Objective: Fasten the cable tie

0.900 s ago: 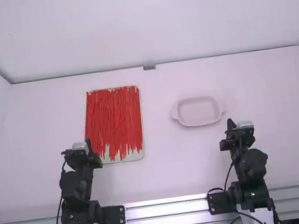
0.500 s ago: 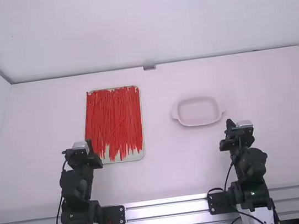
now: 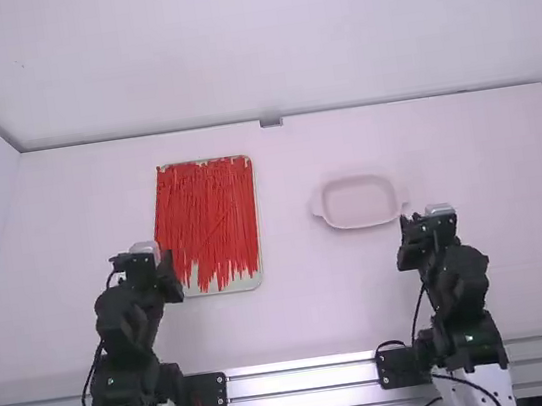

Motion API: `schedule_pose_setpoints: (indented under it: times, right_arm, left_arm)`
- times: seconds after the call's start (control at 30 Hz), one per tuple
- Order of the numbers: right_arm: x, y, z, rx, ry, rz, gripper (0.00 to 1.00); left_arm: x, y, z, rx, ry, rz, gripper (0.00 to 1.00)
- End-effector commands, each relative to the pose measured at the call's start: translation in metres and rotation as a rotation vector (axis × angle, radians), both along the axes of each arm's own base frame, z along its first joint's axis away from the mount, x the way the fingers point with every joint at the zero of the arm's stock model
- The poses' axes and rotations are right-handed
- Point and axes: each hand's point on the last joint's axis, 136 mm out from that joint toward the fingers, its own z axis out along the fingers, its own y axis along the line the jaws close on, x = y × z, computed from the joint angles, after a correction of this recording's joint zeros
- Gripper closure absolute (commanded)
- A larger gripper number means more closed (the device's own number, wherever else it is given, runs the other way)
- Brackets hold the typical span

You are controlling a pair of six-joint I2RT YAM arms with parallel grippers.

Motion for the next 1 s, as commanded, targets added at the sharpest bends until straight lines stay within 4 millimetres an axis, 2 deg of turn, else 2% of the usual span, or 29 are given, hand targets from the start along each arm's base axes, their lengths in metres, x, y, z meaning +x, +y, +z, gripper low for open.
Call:
schedule_pose_setpoints:
  times: [0.0, 0.17, 0.37, 0.8, 0.97]
  right_arm:
    - [0.002, 0.008, 0.013, 0.013, 0.025, 0.037, 0.73]
    - [0.002, 0.020, 0.007, 0.014, 0.172, 0.099, 0.63]
    - [0.008, 0.032, 0.012, 0.027, 0.289, 0.137, 0.51]
    - [0.022, 0.058, 0.017, 0.082, 0.568, 0.228, 0.26]
    - [0.025, 0.076, 0.021, 0.088, 0.637, 0.284, 0.18]
  left_arm:
    - [0.002, -0.008, 0.014, 0.003, 0.016, -0.049, 0.73]
    - [0.004, -0.012, 0.018, -0.009, 0.139, -0.077, 0.63]
    - [0.012, -0.015, 0.029, -0.028, 0.249, -0.084, 0.51]
    - [0.040, -0.022, 0.045, -0.126, 0.498, -0.077, 0.26]
    - [0.051, -0.024, 0.047, -0.141, 0.578, -0.080, 0.18]
